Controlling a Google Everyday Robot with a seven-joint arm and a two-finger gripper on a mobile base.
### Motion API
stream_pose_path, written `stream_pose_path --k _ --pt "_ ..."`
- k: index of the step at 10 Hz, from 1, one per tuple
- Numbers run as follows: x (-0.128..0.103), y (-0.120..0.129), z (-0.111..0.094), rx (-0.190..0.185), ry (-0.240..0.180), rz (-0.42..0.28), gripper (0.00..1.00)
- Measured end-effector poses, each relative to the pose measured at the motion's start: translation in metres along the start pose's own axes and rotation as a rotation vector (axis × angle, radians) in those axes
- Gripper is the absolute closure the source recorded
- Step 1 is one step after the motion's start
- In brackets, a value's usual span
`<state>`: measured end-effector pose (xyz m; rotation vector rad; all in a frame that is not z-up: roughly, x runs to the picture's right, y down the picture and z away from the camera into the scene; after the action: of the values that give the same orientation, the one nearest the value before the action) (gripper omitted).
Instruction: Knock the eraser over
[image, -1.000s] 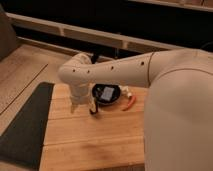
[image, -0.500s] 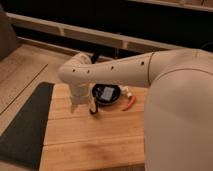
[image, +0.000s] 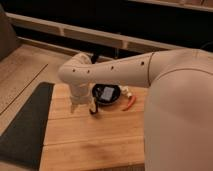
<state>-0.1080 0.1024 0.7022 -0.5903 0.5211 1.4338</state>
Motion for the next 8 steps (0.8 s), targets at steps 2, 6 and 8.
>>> stream_pose_path --k 2,6,8 --pt "0.000 0.000 0.000 0.000 0.001 0.000 0.35" --pt "0.001 0.002 0.003 -0.010 0.013 -0.007 0.35" --pt "0.003 0.009 0.024 -0.038 0.080 -0.039 0.35"
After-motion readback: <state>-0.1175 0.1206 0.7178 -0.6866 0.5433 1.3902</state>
